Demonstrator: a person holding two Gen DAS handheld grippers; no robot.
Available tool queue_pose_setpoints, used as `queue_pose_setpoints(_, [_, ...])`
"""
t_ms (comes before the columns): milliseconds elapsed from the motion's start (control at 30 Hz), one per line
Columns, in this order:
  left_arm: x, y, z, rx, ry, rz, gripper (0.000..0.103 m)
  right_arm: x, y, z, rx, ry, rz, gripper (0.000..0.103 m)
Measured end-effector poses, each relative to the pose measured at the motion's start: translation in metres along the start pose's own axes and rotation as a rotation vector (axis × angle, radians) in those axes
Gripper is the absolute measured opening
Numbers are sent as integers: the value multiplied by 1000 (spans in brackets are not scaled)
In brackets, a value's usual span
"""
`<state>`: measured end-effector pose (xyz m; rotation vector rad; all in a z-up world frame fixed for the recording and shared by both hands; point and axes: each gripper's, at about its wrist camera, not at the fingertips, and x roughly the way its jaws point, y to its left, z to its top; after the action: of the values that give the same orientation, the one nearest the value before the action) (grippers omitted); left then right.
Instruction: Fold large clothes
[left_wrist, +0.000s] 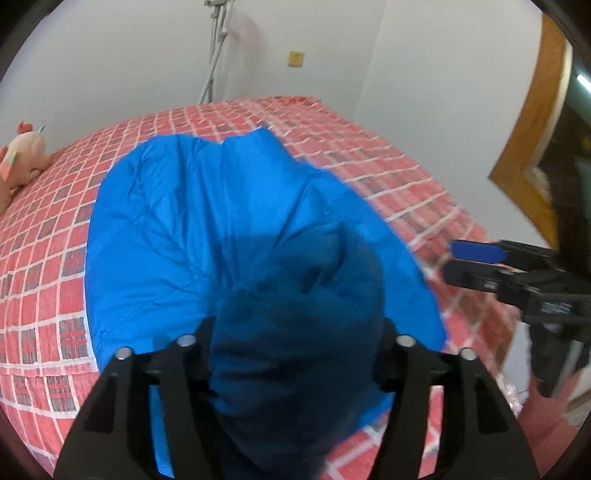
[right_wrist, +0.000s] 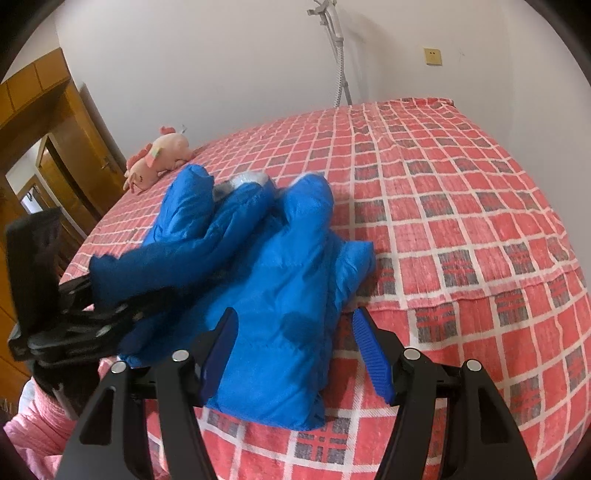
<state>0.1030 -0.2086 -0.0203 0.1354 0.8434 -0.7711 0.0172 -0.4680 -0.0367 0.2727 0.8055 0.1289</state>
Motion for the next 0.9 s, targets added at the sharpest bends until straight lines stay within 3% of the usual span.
queue_pose_setpoints(167, [-47, 1, 0, -32, -65, -156, 72, 2, 5, 16, 13, 17, 34, 69])
queue_pose_setpoints(233, [-65, 7, 1, -39, -100, -164, 72, 3, 9, 25, 21, 29, 66, 73])
queue_pose_setpoints(333, [-78, 23, 4, -55, -131, -38, 72, 9, 17, 38, 41, 63, 130, 78])
queue_pose_setpoints(367, [-78, 33, 6, -70, -136, 44, 72, 12, 20, 42, 44, 77, 145, 79])
queue_pose_setpoints(400, [-74, 43, 7, -83, -130, 113, 72, 16, 25, 46, 43, 91, 152, 80])
queue_pose_setpoints(500, [-59, 65, 9, -111, -90, 217, 71, 27, 38, 56, 32, 128, 151, 82])
queue_pose_setpoints(600, [-44, 82, 10, -137, -65, 274, 71, 45, 48, 66, 44, 179, 165, 83])
queue_pose_setpoints(900, [-28, 118, 10, -201, -84, 299, 71, 100, 60, 75, 93, 319, 139, 83])
